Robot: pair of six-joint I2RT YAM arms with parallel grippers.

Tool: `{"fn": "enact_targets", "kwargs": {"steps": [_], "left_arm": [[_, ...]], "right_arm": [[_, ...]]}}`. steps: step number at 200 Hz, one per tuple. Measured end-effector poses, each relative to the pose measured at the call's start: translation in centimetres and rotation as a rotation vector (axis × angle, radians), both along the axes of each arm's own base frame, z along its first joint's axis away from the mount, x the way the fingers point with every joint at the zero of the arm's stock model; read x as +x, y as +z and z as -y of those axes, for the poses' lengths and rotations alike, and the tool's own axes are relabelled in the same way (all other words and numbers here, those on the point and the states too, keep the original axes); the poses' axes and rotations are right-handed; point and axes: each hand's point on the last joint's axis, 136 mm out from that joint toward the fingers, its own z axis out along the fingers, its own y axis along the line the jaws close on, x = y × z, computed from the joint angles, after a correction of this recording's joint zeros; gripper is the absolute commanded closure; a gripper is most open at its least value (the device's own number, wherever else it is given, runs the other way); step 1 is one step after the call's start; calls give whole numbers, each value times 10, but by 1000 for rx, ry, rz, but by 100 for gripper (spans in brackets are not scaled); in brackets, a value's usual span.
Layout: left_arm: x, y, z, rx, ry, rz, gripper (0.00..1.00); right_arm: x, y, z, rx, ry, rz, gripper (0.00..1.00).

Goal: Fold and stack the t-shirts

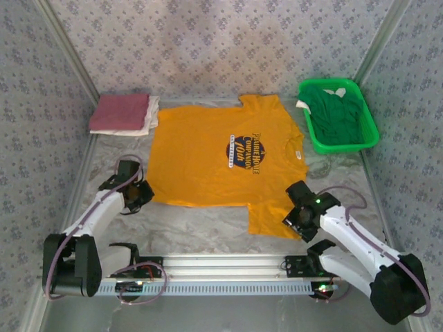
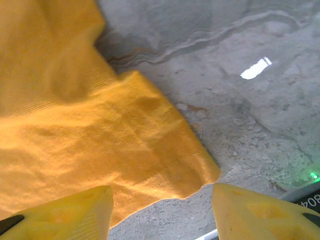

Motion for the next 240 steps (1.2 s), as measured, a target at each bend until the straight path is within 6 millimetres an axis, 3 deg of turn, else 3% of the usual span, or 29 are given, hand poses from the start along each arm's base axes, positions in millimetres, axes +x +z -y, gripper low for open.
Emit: {"fn": "enact_targets", "kwargs": {"steps": [93, 123, 171, 193, 240], "left_arm": [[11, -9, 9, -67, -27, -5, 100], [12, -11, 13, -91, -42, -10, 100], [14, -9, 14, -110, -38, 2, 100], [14, -3, 12, -111, -32, 25, 100], [5, 13, 10, -120, -10, 79, 100]], "right_arm": [[-15, -21, 7, -60, -207, -27, 47], [-10, -24, 7, -95, -231, 2, 58], [-14, -26, 13, -151, -228, 0, 93], [-15, -24, 14, -157, -217, 3, 100], [9, -9, 9, -90, -224, 163, 100]]}}
